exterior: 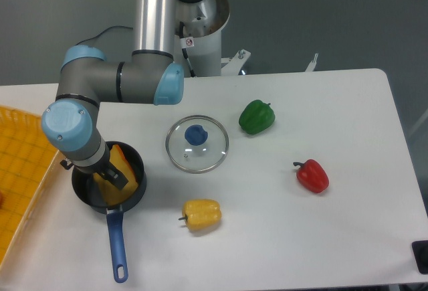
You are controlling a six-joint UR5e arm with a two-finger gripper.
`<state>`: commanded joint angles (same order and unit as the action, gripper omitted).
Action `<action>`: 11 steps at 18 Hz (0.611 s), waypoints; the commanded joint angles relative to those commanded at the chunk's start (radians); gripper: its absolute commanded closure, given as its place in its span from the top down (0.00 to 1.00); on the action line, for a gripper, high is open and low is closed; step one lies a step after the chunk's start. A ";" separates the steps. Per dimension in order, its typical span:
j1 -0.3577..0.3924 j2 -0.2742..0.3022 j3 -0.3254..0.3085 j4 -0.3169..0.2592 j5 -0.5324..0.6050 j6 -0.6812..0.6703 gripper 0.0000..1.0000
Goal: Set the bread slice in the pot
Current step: 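Raise the open gripper up away from the saucepan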
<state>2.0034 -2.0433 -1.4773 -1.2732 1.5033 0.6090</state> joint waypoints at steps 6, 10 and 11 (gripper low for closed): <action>0.102 0.080 0.011 -0.031 0.115 0.191 1.00; 0.256 0.136 0.003 -0.052 0.115 0.438 1.00; 0.293 0.147 -0.006 -0.051 0.117 0.489 1.00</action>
<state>2.2960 -1.8961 -1.4833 -1.3238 1.6199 1.0978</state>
